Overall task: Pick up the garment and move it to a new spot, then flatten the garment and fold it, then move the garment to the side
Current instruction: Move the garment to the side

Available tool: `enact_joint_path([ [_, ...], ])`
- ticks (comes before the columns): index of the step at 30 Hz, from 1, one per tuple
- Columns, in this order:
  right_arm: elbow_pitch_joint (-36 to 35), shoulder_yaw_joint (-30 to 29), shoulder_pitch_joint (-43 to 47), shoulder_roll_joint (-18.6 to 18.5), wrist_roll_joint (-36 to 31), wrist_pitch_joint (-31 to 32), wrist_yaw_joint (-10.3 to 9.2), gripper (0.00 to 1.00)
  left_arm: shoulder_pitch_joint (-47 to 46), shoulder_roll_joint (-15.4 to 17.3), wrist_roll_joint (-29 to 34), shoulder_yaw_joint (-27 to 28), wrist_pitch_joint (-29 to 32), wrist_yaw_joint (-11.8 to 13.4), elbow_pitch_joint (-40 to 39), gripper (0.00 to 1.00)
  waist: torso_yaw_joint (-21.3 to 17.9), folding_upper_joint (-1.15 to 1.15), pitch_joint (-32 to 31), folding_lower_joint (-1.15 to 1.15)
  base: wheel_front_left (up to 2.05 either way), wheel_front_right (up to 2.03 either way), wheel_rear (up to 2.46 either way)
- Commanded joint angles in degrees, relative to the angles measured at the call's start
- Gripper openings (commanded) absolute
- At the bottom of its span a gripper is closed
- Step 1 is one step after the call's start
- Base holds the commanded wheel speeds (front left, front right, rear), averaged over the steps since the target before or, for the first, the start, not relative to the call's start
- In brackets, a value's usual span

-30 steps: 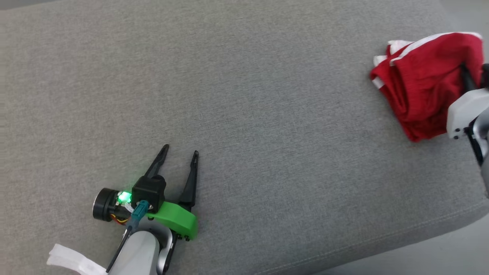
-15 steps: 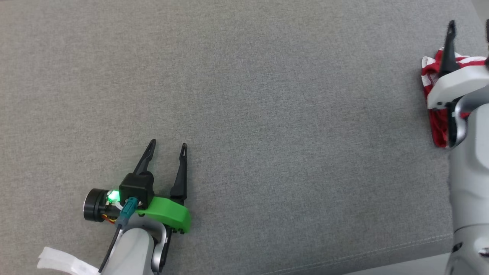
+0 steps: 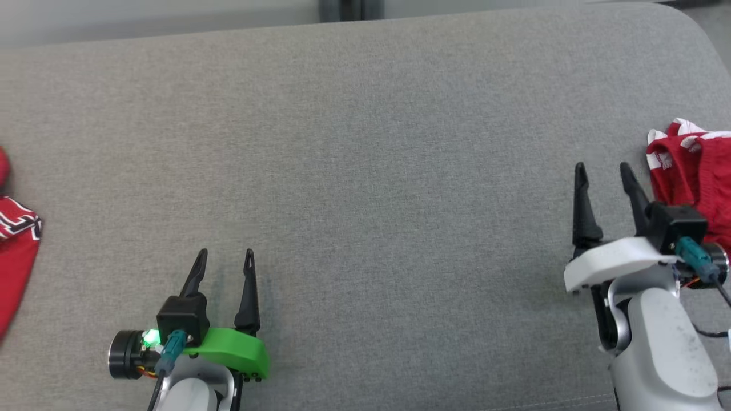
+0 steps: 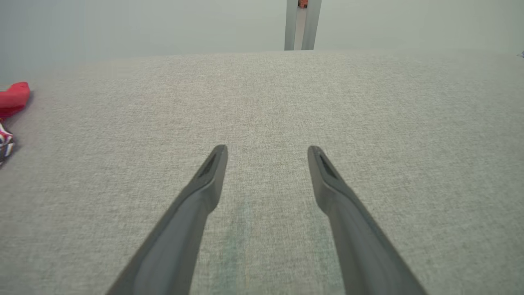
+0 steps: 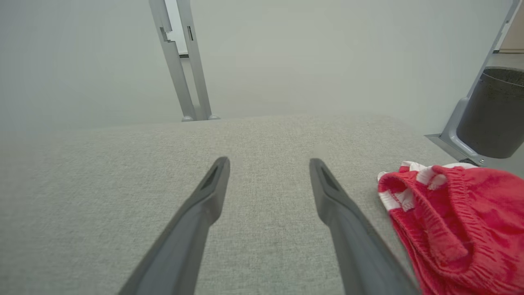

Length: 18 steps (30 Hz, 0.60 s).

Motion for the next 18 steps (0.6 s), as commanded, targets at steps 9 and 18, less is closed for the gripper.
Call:
enact_joint_path([
  [9,-0.66,5.07,7.8,-0.1,3.68,-0.14,-0.09,1.0,4.85,0.25,0.52,3.59,0.07,0.55,-1.06,1.0,4.33,0.0,-8.57,0.0,0.0,0.0,0.0],
  [18,-1.02,8.3,10.22,-0.03,5.28,-0.14,-0.09,1.0,8.29,0.25,0.87,6.04,0.07,-0.32,-1.59,1.0,4.41,0.0,-12.1,0.0,0.0,0.0,0.0],
])
